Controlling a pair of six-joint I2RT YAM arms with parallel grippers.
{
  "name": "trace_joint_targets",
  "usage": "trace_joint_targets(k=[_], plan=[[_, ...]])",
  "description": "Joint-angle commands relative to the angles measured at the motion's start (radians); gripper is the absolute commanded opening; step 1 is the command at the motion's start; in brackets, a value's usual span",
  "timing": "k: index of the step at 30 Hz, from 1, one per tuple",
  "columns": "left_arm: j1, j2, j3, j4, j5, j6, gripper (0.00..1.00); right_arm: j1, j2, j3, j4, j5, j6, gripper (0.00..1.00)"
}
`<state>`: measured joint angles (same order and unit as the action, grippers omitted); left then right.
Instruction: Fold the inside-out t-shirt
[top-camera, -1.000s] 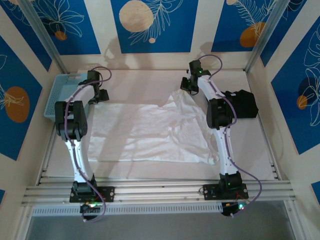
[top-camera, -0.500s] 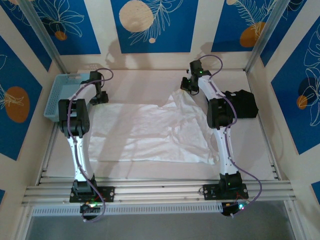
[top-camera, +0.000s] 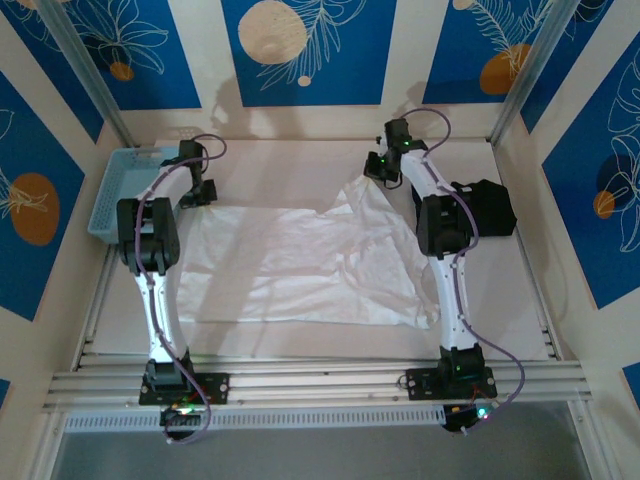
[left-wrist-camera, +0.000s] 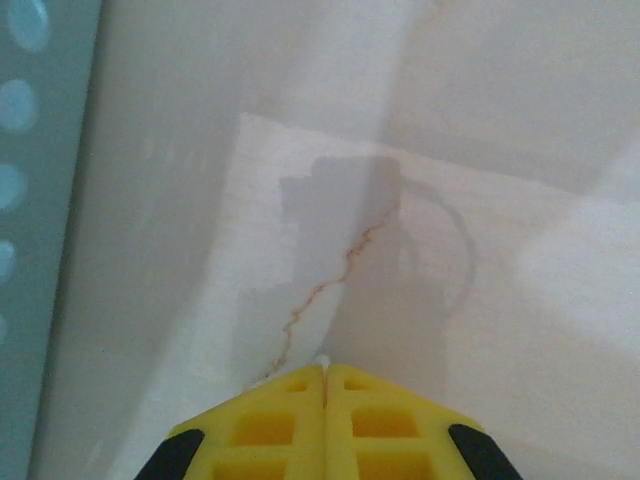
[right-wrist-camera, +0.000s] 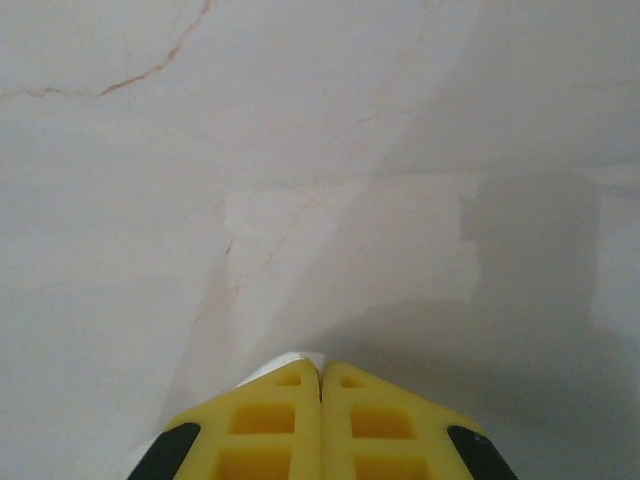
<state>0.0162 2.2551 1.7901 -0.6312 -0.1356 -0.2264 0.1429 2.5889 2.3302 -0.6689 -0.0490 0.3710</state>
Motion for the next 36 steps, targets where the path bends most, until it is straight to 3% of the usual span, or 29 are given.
trace_joint_targets(k=[1,11,18,25,36], plan=[[0.002,-0.132,-0.062,0.019,0.01,-0.01,0.0,-0.014,-0.153,-0.083,0.071,-0.051,-0.026,0.0],[0.001,-0.462,-0.444,0.201,0.071,-0.08,0.0,-0.032,-0.578,-0.624,0.211,-0.079,-0.06,0.0],[0.005,-0.711,-0.742,0.328,0.128,-0.143,0.0,-0.035,-0.906,-0.985,0.155,-0.046,-0.015,0.0],[0.007,-0.898,-0.952,0.373,0.147,-0.202,0.0,-0.047,-1.086,-1.136,0.034,-0.078,0.032,0.0],[0.01,-1.044,-1.062,0.305,0.059,-0.202,0.0,-0.078,-1.226,-1.201,-0.136,-0.157,0.05,0.0]])
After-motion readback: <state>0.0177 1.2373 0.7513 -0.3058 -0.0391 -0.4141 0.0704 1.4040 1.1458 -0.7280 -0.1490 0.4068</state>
